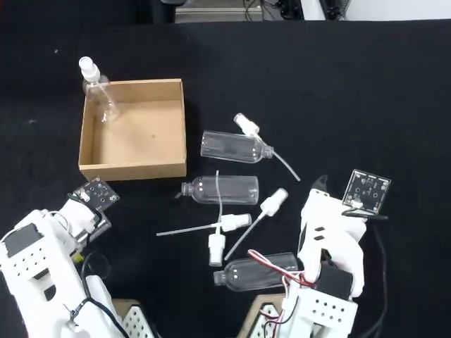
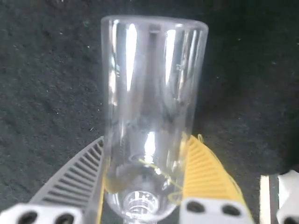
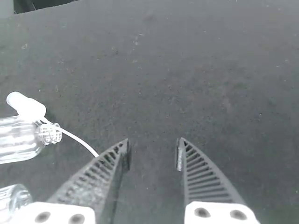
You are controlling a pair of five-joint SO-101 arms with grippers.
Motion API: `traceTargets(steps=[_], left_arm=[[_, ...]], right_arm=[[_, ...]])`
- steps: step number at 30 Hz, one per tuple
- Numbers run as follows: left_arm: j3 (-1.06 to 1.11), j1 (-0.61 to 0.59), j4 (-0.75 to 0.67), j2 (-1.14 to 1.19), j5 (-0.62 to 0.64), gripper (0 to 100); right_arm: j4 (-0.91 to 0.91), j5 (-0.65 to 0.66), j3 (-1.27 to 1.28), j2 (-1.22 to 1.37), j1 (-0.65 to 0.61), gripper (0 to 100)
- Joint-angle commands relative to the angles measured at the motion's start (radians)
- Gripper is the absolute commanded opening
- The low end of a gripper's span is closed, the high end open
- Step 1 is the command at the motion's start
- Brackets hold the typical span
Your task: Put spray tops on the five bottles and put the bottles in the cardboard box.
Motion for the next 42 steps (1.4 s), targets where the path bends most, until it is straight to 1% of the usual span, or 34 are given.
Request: traceTargets(steps=[1,3,6,10,13,15,17,18,21,23,25,29,33,35,37,42], left_arm=[[-0.019,0.013,-0.017,0.003,-0.308,27],[-0.025,0.012,-0.017,-0.006,-0.308,30],[-0.059,0.010,-0.014,-0.006,-0.299,27],[-0.088,0.021,-0.023,-0.006,-0.206,23],[-0.102,0.019,-0.025,-0.006,-0.167,23],[-0.134,0.013,-0.025,-0.006,-0.112,23],[-0.197,0.012,-0.017,-0.006,0.006,23],[-0.232,0.016,-0.014,-0.006,0.087,23],[-0.309,0.019,-0.014,-0.006,0.394,23],[-0.334,0.015,0.002,-0.003,0.575,23],[-0.343,0.010,0.069,0.005,0.767,23],[-0.348,-0.013,0.261,0.002,1.108,23],[-0.331,-0.028,0.288,0.005,1.522,23],[-0.300,-0.047,0.287,0.005,1.699,23],[-0.275,-0.047,0.290,0.005,1.809,23],[-0.229,-0.051,0.284,0.006,1.812,23]], right_arm=[[-0.029,-0.009,-0.033,-0.096,0.005,13.8],[-0.029,-0.009,-0.033,-0.096,0.005,13.8],[-0.029,-0.009,-0.033,-0.096,0.005,13.8],[-0.029,-0.009,-0.033,-0.096,0.005,13.8],[-0.029,-0.009,-0.033,-0.096,0.005,13.8],[-0.029,-0.009,-0.033,-0.096,0.005,13.8],[-0.029,-0.009,-0.033,-0.096,0.005,13.8],[-0.029,-0.009,-0.033,-0.096,-0.003,13.8],[-0.028,-0.003,-0.033,-0.096,-0.038,13.8],[-0.028,-0.003,-0.033,-0.096,-0.043,13.8],[-0.028,-0.003,-0.033,-0.096,-0.043,13.8],[-0.028,-0.003,-0.033,-0.096,-0.046,13.8],[-0.028,-0.003,-0.033,-0.096,-0.046,13.8],[-0.028,-0.003,-0.033,-0.096,-0.046,13.8],[-0.026,-0.003,-0.033,-0.096,-0.046,13.8],[-0.026,-0.003,-0.033,-0.096,-0.048,13.8]])
